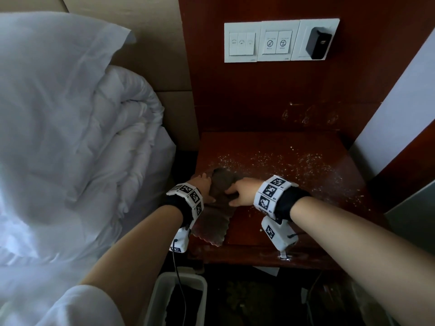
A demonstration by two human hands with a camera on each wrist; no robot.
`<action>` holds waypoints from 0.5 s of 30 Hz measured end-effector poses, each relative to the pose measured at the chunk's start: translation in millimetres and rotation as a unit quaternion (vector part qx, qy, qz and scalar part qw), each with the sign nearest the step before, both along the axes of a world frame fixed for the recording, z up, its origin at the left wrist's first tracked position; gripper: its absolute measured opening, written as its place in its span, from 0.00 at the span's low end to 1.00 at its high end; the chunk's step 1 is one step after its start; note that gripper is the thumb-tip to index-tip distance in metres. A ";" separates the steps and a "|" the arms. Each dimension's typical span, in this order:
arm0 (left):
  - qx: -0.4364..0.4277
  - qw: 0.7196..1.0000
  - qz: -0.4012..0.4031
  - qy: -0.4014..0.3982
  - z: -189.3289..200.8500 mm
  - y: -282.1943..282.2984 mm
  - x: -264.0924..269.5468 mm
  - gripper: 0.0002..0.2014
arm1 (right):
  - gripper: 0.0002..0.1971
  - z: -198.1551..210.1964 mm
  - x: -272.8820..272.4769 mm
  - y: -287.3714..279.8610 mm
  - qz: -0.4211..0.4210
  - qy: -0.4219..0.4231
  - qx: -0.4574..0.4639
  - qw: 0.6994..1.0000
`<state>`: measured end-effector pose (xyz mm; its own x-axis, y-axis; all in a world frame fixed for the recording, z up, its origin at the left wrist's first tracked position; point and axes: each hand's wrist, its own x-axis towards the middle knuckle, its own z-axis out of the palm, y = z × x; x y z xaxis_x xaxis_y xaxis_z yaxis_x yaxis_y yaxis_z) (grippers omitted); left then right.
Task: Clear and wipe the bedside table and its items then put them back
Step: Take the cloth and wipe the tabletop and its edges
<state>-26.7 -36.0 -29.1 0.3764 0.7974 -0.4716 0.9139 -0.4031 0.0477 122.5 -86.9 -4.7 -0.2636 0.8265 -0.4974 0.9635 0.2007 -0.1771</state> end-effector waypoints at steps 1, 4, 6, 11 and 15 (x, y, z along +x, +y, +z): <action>0.012 1.000 0.011 -0.022 -0.6 -1.3 0.8 0.32 | 0.25 0.8 4.5 -1.1 -0.030 0.035 0.007 0.999; 0.048 0.994 0.048 -0.089 -4.1 -2.1 2.5 0.30 | 0.20 -0.4 22.1 1.3 -0.116 0.109 0.058 0.986; 0.034 0.995 0.063 -0.069 -7.7 -0.6 6.5 0.33 | 0.16 -0.6 34.5 3.3 -0.159 0.108 0.081 0.978; -0.004 0.997 0.073 0.001 -11.7 8.6 16.6 0.45 | 0.31 -5.5 51.5 7.7 -0.185 0.039 0.088 0.978; -0.005 0.998 0.064 0.012 -14.4 25.9 11.9 0.45 | 0.40 -13.3 58.6 13.8 -0.183 0.011 0.061 0.981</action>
<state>-14.7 -10.1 -43.4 0.2600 0.8335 -0.4876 0.9588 -0.2828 0.0280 181.1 -73.1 -18.0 0.0527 0.9204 -0.3874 0.9712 -0.1374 -0.1945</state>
